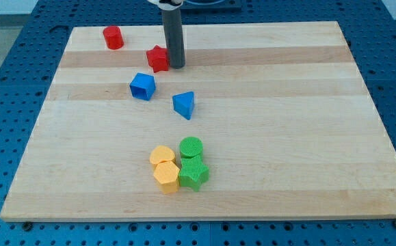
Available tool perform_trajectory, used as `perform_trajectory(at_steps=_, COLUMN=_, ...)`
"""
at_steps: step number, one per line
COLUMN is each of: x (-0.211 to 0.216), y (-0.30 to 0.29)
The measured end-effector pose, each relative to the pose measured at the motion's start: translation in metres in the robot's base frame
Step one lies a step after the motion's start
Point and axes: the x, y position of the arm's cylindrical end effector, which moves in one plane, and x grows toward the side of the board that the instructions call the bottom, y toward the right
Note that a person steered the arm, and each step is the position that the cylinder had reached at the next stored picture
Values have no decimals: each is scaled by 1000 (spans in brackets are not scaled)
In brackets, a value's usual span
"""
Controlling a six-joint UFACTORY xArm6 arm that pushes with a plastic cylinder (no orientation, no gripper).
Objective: Move the red star closer to the red circle
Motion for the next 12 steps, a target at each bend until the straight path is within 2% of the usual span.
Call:
perform_trajectory(at_steps=1, x=2, y=6)
perform_trajectory(at_steps=2, x=25, y=39)
perform_trajectory(at_steps=5, x=-39, y=-46)
perform_trajectory(at_steps=7, x=-50, y=25)
perform_trajectory(at_steps=12, x=-49, y=33)
